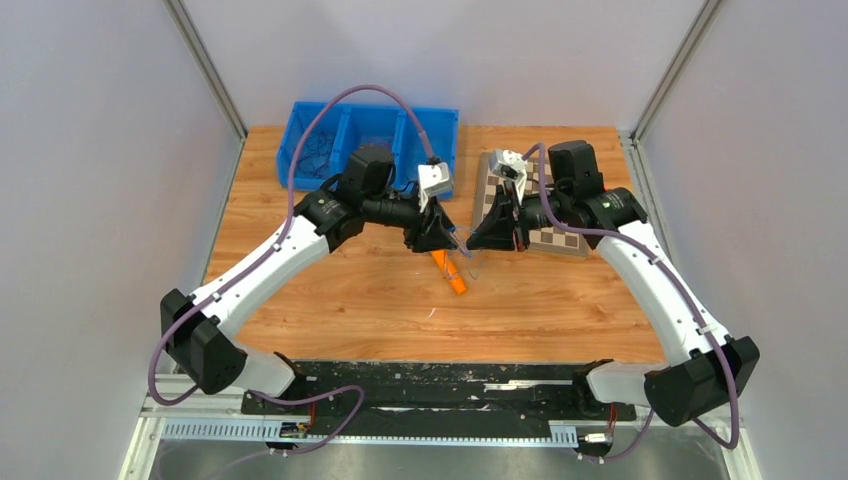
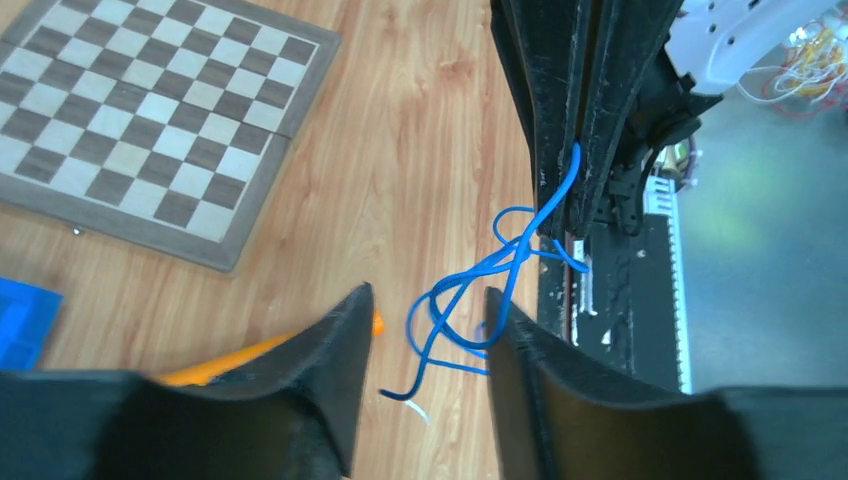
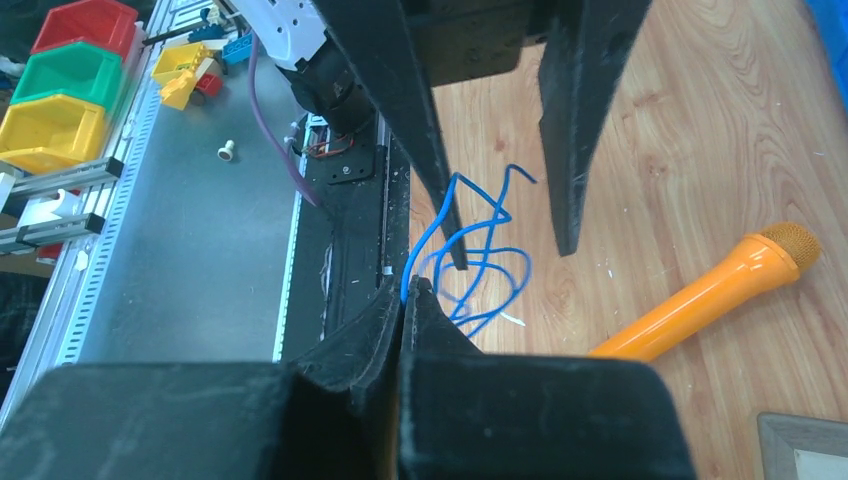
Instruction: Untangle the cables
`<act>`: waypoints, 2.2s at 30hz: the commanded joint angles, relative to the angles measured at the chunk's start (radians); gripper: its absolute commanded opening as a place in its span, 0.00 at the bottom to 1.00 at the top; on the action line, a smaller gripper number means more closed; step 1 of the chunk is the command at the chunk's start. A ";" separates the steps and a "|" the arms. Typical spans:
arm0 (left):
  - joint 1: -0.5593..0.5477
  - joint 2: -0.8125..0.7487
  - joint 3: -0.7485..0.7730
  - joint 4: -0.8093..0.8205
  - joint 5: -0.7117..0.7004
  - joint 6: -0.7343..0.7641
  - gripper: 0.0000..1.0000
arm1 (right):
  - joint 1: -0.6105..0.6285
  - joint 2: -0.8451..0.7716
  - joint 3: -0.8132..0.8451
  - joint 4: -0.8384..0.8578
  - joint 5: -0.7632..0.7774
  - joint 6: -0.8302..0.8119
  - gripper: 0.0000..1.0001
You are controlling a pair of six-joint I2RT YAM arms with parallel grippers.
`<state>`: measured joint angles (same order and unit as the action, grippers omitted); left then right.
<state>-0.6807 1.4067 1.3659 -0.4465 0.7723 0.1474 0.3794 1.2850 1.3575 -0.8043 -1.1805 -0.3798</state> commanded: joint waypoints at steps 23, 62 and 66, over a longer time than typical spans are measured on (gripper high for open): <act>0.224 0.525 0.543 0.155 -0.874 -0.184 0.00 | -0.530 0.096 -0.088 0.045 0.108 0.078 1.00; 0.729 -0.308 -0.127 -0.490 -0.469 -0.069 1.00 | -0.543 -0.201 -0.384 -0.024 0.612 0.071 1.00; 0.727 -0.346 -0.208 -0.466 -0.499 -0.100 1.00 | -0.542 -0.191 -0.393 -0.016 0.601 0.092 1.00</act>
<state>0.0437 1.1191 1.1801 -1.0206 0.3119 0.0719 -0.1623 1.1095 0.9615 -0.8566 -0.5884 -0.3214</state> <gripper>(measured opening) 1.000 0.998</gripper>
